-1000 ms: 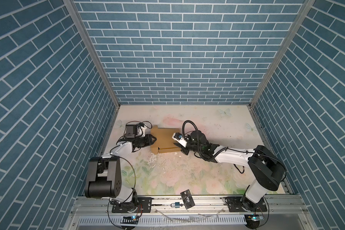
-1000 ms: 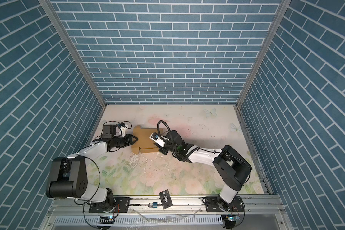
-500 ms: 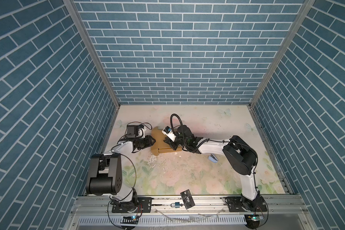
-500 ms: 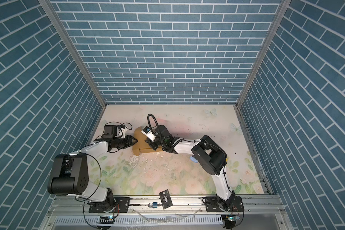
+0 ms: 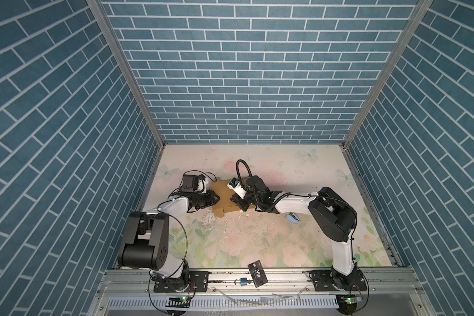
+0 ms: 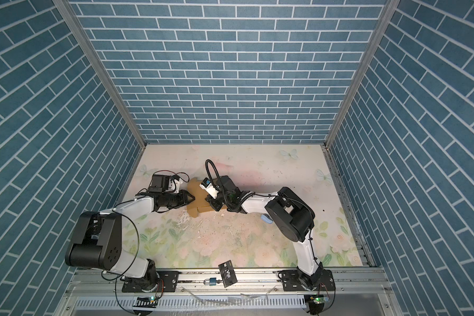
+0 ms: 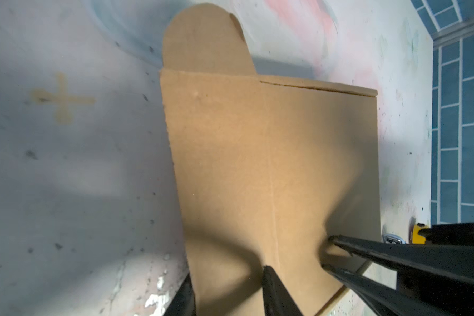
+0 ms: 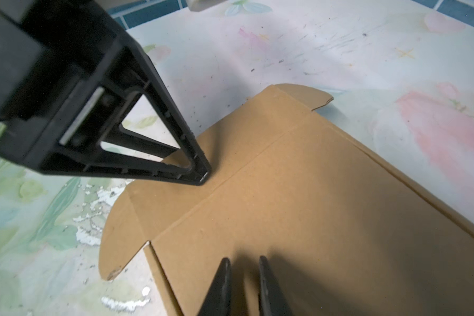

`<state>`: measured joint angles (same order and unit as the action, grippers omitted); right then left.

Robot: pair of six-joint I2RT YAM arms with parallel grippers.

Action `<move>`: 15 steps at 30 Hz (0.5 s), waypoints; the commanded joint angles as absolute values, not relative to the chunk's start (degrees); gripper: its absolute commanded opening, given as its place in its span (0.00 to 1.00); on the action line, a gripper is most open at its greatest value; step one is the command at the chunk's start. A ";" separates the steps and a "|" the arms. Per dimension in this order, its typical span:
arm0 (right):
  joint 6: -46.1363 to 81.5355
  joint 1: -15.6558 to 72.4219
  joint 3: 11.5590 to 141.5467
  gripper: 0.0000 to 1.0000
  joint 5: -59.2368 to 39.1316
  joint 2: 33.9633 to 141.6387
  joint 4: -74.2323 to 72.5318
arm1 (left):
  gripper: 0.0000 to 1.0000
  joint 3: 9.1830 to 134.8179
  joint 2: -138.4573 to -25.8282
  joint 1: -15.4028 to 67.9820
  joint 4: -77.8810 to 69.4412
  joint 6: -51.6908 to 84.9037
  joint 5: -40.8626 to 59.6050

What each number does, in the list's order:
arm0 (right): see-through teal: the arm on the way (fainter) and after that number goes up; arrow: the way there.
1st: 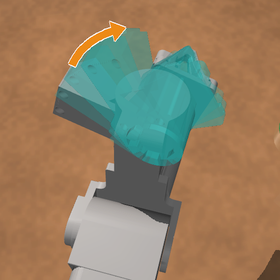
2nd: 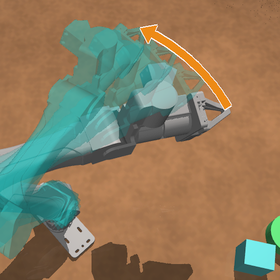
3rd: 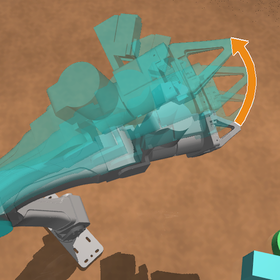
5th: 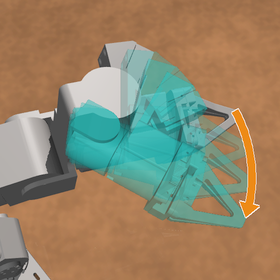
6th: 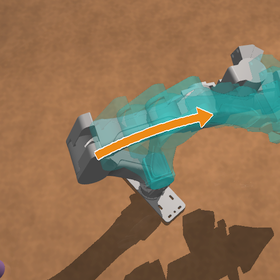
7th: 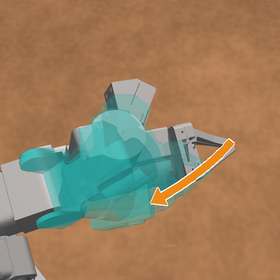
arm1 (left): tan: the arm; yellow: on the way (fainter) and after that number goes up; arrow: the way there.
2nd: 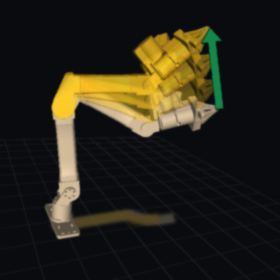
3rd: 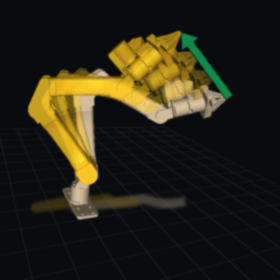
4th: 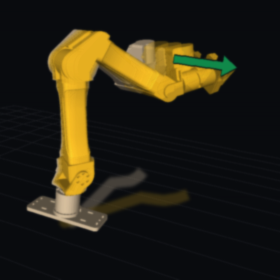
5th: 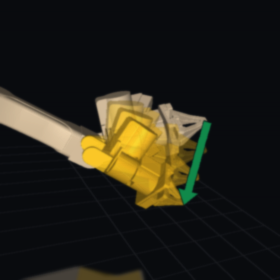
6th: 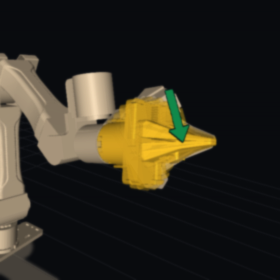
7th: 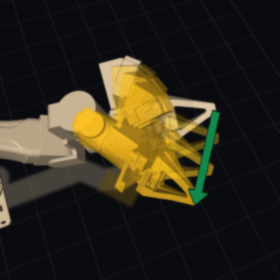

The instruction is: Fold the paper box

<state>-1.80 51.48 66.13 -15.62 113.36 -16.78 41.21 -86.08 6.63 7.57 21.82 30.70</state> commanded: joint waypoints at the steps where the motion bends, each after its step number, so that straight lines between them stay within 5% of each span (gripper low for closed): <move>1: -1.18 49.39 61.94 0.20 -14.06 110.09 -11.42 | 0.40 38.09 -85.02 9.78 7.15 24.09 30.70; 7: -4.03 45.07 57.41 0.20 -14.07 102.05 -6.74 | 0.44 38.34 -81.93 11.56 7.97 23.94 30.58; 15: -0.06 43.42 50.63 0.21 -12.52 90.21 -4.30 | 0.48 50.52 -79.78 9.47 16.96 6.57 29.64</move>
<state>-2.66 43.03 53.36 -13.26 94.37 -5.50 45.67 -80.07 9.89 13.17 14.68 29.56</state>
